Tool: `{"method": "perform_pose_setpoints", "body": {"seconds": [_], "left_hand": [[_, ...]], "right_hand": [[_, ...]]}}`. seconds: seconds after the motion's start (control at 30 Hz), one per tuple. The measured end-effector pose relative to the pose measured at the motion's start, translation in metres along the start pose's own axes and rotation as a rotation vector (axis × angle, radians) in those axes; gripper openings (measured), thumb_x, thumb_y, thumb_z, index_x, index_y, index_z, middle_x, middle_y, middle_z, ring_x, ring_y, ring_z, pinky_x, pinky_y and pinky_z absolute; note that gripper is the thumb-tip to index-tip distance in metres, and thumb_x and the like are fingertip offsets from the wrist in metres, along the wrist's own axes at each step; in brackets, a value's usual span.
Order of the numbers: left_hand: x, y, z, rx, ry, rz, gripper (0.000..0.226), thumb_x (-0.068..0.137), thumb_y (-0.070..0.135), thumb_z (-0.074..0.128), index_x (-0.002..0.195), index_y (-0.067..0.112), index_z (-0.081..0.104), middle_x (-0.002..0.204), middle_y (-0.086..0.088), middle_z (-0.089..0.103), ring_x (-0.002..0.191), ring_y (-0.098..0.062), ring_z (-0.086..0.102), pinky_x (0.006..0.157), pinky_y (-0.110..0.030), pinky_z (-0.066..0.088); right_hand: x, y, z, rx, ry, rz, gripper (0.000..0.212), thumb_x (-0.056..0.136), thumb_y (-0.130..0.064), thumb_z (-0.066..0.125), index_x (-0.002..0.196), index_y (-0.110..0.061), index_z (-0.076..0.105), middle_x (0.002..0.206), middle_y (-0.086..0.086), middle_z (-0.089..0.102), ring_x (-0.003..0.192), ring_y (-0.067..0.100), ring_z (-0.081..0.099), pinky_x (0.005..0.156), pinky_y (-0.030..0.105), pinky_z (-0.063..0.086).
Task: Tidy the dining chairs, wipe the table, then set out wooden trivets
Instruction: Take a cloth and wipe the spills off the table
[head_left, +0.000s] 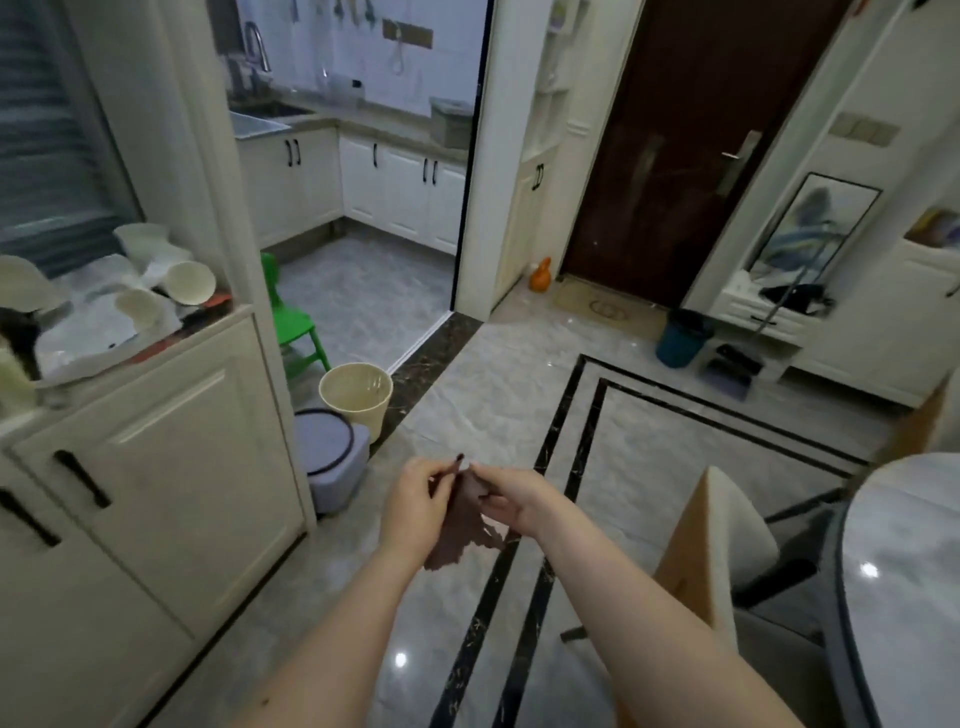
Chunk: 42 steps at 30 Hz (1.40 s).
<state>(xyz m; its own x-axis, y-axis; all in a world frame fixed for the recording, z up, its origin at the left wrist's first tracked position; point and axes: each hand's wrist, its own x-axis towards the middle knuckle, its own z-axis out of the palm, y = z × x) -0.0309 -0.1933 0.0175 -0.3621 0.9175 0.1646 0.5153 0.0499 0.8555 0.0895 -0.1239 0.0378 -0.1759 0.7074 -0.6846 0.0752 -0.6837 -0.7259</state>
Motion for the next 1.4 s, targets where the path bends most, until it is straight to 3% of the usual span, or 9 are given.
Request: {"method": "perform_pose_setpoints", "body": {"seconds": [0.2, 0.47, 0.67, 0.77, 0.9, 1.0, 1.13, 1.27, 1.4], "left_hand": [[0.125, -0.001, 0.075, -0.023, -0.098, 0.08, 0.018, 0.088, 0.008, 0.061, 0.102, 0.015, 0.071, 0.092, 0.006, 0.062, 0.087, -0.008, 0.058, 0.078, -0.018, 0.041], [0.279, 0.026, 0.164, -0.087, -0.252, 0.164, 0.029, 0.087, 0.001, 0.058, 0.111, 0.012, 0.069, 0.099, 0.008, 0.06, 0.093, -0.006, 0.058, 0.085, -0.014, 0.045], [0.396, 0.035, 0.22, -0.363, -0.319, -0.172, 0.023, 0.093, 0.003, 0.049, 0.1, 0.016, 0.067, 0.094, -0.005, 0.068, 0.089, -0.021, 0.066, 0.077, -0.032, 0.056], [0.468, 0.037, 0.255, -0.196, -0.315, -0.132, 0.029, 0.092, 0.0, 0.047, 0.11, 0.02, 0.059, 0.105, -0.002, 0.061, 0.096, -0.02, 0.061, 0.079, -0.028, 0.05], [0.566, 0.052, 0.311, 0.129, -0.476, 0.065, 0.07, 0.084, -0.011, 0.046, 0.143, 0.023, 0.034, 0.141, -0.005, 0.038, 0.126, -0.022, 0.041, 0.101, -0.034, 0.042], [0.621, 0.077, 0.353, 0.322, -0.591, 0.281, 0.085, 0.079, -0.01, 0.052, 0.148, 0.031, 0.022, 0.149, -0.005, 0.023, 0.135, -0.025, 0.027, 0.107, -0.036, 0.035], [0.675, 0.111, 0.429, 0.435, -0.767, 0.446, 0.058, 0.081, 0.011, 0.067, 0.13, 0.035, 0.047, 0.154, -0.005, 0.015, 0.141, -0.027, 0.014, 0.112, -0.04, 0.026], [0.712, 0.149, 0.508, 0.41, -0.851, 0.595, 0.018, 0.08, 0.027, 0.071, 0.094, 0.022, 0.062, 0.12, -0.001, 0.051, 0.12, -0.024, 0.042, 0.088, -0.028, 0.039], [0.735, 0.216, 0.589, 0.151, -0.728, 0.65, 0.008, 0.085, 0.017, 0.063, 0.087, 0.021, 0.057, 0.084, 0.008, 0.051, 0.083, -0.013, 0.051, 0.057, -0.02, 0.031]], "right_hand": [[0.091, -0.089, -0.031, 0.157, 0.054, -0.017, 0.016, 0.091, -0.021, 0.064, 0.091, -0.006, 0.06, 0.082, 0.008, 0.062, 0.072, 0.016, 0.061, 0.049, 0.023, 0.054], [0.199, -0.226, -0.095, -0.115, 0.121, 0.01, 0.014, 0.089, -0.017, 0.065, 0.077, -0.011, 0.061, 0.068, 0.003, 0.059, 0.063, 0.008, 0.058, 0.046, 0.013, 0.049], [0.267, -0.325, -0.146, -0.43, 0.138, -0.109, 0.012, 0.092, -0.011, 0.06, 0.097, -0.003, 0.066, 0.077, 0.006, 0.063, 0.063, 0.008, 0.06, 0.052, 0.016, 0.052], [0.299, -0.37, -0.171, -0.66, 0.163, -0.166, 0.007, 0.092, -0.014, 0.06, 0.095, -0.013, 0.066, 0.075, 0.001, 0.064, 0.061, 0.005, 0.061, 0.052, 0.015, 0.05], [0.343, -0.427, -0.211, -0.796, 0.231, -0.217, 0.008, 0.091, -0.012, 0.06, 0.087, -0.017, 0.064, 0.081, -0.001, 0.063, 0.068, 0.008, 0.06, 0.057, 0.016, 0.049], [0.363, -0.461, -0.245, -0.971, 0.313, -0.278, 0.009, 0.09, -0.016, 0.061, 0.097, -0.017, 0.067, 0.092, -0.002, 0.063, 0.085, 0.013, 0.059, 0.076, 0.024, 0.048], [0.384, -0.49, -0.305, -1.039, 0.46, -0.256, 0.013, 0.092, -0.018, 0.06, 0.101, -0.015, 0.068, 0.102, 0.002, 0.066, 0.094, 0.016, 0.059, 0.085, 0.028, 0.047], [0.405, -0.504, -0.387, -0.991, 0.651, -0.201, 0.015, 0.092, -0.018, 0.059, 0.104, -0.014, 0.068, 0.104, 0.006, 0.067, 0.099, 0.02, 0.061, 0.088, 0.033, 0.05], [0.432, -0.517, -0.484, -0.877, 0.985, -0.221, 0.017, 0.094, -0.023, 0.054, 0.106, -0.02, 0.066, 0.102, -0.001, 0.067, 0.099, 0.018, 0.061, 0.075, 0.028, 0.046]]}}
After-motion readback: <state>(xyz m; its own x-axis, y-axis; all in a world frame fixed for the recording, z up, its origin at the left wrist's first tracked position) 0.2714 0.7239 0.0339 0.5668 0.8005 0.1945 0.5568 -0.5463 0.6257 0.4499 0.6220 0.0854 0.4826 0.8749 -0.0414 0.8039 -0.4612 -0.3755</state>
